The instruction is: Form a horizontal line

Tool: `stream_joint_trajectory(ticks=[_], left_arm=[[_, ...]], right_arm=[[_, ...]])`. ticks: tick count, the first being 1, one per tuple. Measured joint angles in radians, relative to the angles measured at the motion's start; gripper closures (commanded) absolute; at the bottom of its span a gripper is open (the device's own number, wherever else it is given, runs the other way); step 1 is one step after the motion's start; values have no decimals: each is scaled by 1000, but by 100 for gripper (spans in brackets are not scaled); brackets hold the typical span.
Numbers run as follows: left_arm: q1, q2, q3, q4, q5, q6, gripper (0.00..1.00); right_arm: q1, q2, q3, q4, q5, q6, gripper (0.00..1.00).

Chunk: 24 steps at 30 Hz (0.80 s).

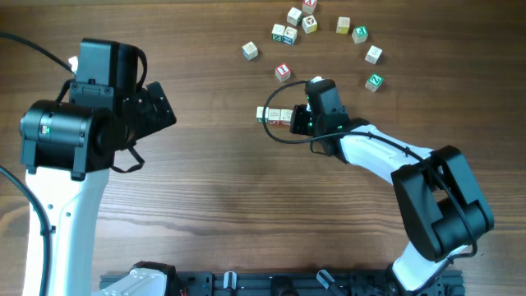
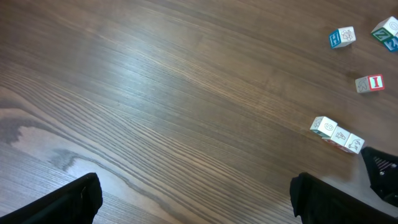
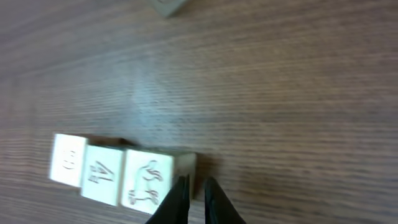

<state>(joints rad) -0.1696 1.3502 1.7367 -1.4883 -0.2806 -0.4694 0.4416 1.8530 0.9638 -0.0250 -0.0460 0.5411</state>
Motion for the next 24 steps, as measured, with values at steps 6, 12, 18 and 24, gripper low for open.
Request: stream_joint_trajectory(ticks=[6, 12, 18, 24], left_arm=[[0, 0, 0, 0, 0, 0, 0], [0, 0, 0, 0, 0, 0, 0], [0, 0, 0, 0, 0, 0, 1], [0, 0, 0, 0, 0, 0, 0]], right_arm=[[0, -14, 130, -208, 25, -4, 1], [22, -49, 211, -222, 66, 92, 0], [134, 93, 211, -140, 138, 175, 1], [155, 167, 224, -64, 180, 234, 1]])
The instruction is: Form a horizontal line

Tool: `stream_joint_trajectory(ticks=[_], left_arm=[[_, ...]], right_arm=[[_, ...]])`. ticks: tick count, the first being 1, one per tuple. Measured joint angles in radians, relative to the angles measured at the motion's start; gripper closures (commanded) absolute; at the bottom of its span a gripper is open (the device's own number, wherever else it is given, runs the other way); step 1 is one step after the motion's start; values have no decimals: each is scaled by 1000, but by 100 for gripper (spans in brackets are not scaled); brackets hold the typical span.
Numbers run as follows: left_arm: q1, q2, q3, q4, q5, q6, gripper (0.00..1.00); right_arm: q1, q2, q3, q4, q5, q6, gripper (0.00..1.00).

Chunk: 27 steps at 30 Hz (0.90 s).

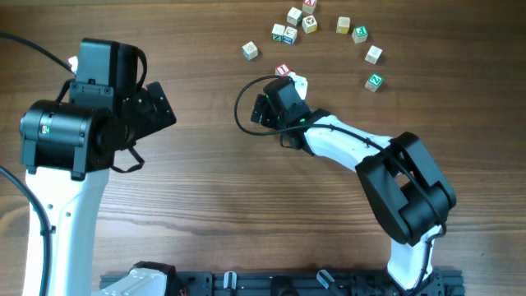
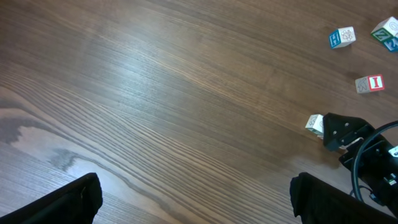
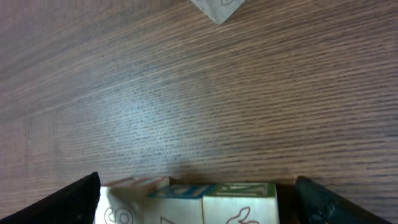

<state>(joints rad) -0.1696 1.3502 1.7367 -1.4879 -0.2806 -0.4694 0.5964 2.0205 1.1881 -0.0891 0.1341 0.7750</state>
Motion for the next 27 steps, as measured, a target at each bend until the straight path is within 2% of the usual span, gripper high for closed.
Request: stream_joint_trajectory(ticks=[4, 7, 16, 27], left_arm=[[0, 0, 0, 0, 0, 0, 0], [0, 0, 0, 0, 0, 0, 0], [0, 0, 0, 0, 0, 0, 0], [0, 0, 0, 0, 0, 0, 0]], right_arm=[[0, 3, 0, 9, 5, -14, 1], [-2, 18, 3, 58, -21, -86, 0], [9, 22, 29, -23, -40, -243, 1], [66, 24, 37, -58, 0, -227, 1]])
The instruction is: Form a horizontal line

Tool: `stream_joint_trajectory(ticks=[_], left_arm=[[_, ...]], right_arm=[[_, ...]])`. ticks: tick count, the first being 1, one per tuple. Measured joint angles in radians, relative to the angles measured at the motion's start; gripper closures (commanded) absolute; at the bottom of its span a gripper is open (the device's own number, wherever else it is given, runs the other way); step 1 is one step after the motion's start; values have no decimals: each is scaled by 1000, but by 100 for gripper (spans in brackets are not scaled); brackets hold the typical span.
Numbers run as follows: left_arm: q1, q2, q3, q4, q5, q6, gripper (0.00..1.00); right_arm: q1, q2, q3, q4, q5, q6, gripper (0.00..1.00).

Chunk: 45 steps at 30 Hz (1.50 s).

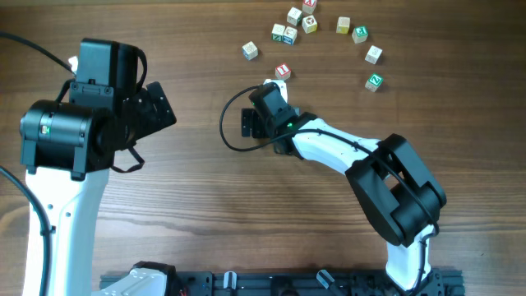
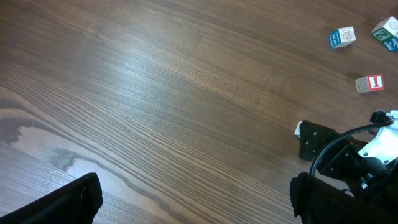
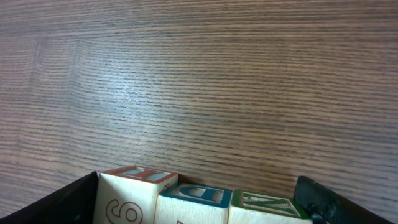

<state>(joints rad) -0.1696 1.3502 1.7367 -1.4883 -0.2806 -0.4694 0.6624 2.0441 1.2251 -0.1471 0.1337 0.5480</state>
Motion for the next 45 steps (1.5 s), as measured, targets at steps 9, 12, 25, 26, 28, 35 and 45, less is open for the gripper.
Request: stream_joint_trajectory(ticks=[9, 12, 25, 26, 28, 35, 45], left_arm=[[0, 0, 0, 0, 0, 0, 0], [0, 0, 0, 0, 0, 0, 0], [0, 0, 0, 0, 0, 0, 0], [0, 0, 0, 0, 0, 0, 0], [0, 0, 0, 0, 0, 0, 0], [0, 0, 0, 0, 0, 0, 0], [0, 0, 0, 0, 0, 0, 0]], right_arm=[[-50, 0, 2, 3, 29, -3, 1], [-75, 4, 17, -3, 42, -84, 1], [-77, 23, 72, -77, 48, -135, 0], [-77, 23, 82, -78, 48, -135, 1], [-77, 23, 100, -77, 50, -135, 1], [-77, 23, 104, -102, 58, -144, 1], [-77, 26, 229, -203, 59, -146, 0]])
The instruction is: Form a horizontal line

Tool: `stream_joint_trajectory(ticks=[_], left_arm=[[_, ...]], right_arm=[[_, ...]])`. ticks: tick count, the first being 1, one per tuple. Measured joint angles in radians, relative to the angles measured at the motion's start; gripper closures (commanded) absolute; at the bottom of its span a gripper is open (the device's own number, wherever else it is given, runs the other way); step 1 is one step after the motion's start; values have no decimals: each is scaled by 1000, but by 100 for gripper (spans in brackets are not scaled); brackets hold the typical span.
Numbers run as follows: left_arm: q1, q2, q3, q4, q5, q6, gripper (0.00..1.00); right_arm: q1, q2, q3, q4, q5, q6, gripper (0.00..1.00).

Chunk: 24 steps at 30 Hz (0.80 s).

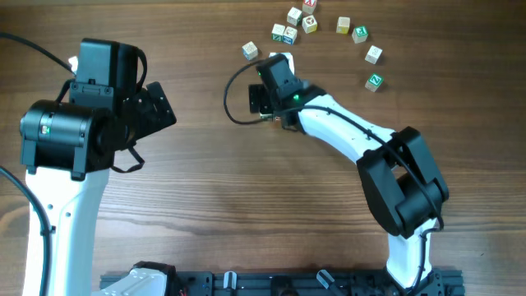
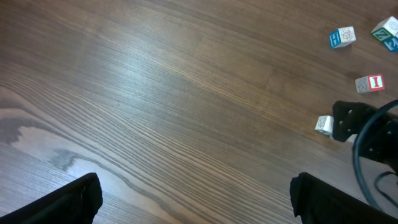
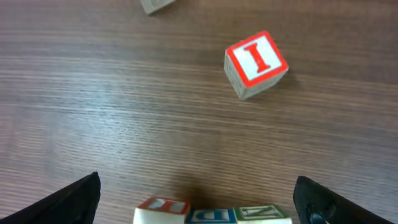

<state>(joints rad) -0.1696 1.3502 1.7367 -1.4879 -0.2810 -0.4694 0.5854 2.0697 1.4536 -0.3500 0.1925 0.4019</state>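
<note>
A row of three letter blocks [image 3: 211, 213] lies side by side at the bottom of the right wrist view. My right gripper [image 3: 196, 182] stands open over it, fingers far apart on either side. A loose red "I" block [image 3: 255, 64] lies beyond the row. In the overhead view the right gripper [image 1: 271, 92] covers the row and the "I" block. The row's left end block [image 2: 323, 124] shows in the left wrist view beside the right gripper's black body. My left gripper [image 2: 196, 180] is open over bare table, far to the left.
Several loose blocks lie scattered at the table's far edge, among them one [image 1: 250, 51] nearest the gripper, a pair [image 1: 284, 34], and green-marked ones [image 1: 374, 81] to the right. The right arm's black cable [image 1: 238, 86] loops to the left of the gripper.
My right gripper, still open, now sits farther toward the table's far side. The row looks smaller in its wrist view and the red "I" block has come into view. The left arm is unchanged.
First my right gripper was shut, its tips at the right end of the three-block row. Then it stood open over the row. Later it was farther left, low and close over the blocks. Now it stands farther off, the row still between its open fingers.
</note>
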Motion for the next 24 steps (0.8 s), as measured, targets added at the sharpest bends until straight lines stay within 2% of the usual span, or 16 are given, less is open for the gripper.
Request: stream_joint_trajectory(ticks=[1, 2, 3, 4, 5, 7, 8, 10, 13, 16, 24], left_arm=[[0, 0, 0, 0, 0, 0, 0], [0, 0, 0, 0, 0, 0, 0], [0, 0, 0, 0, 0, 0, 0], [0, 0, 0, 0, 0, 0, 0], [0, 0, 0, 0, 0, 0, 0], [0, 0, 0, 0, 0, 0, 0], [0, 0, 0, 0, 0, 0, 0], [0, 0, 0, 0, 0, 0, 0], [0, 0, 0, 0, 0, 0, 0], [0, 0, 0, 0, 0, 0, 0], [0, 0, 0, 0, 0, 0, 0]], right_arm=[[0, 1, 27, -25, 0, 0, 1], [0, 2, 46, -40, 0, 0, 8], [0, 2, 74, -56, 1, 5, 20], [-2, 2, 96, -66, 4, 19, 38], [-5, 2, 114, -74, 12, 35, 51], [-27, 2, 120, -100, 20, 76, 69], [-48, 3, 116, -103, 22, 95, 75], [-87, 8, 109, -98, 7, 114, 78], [-147, 26, 106, -85, -35, 120, 91], [-141, 42, 106, -151, 3, 179, 95], [-133, 104, 105, -269, 8, 261, 95]])
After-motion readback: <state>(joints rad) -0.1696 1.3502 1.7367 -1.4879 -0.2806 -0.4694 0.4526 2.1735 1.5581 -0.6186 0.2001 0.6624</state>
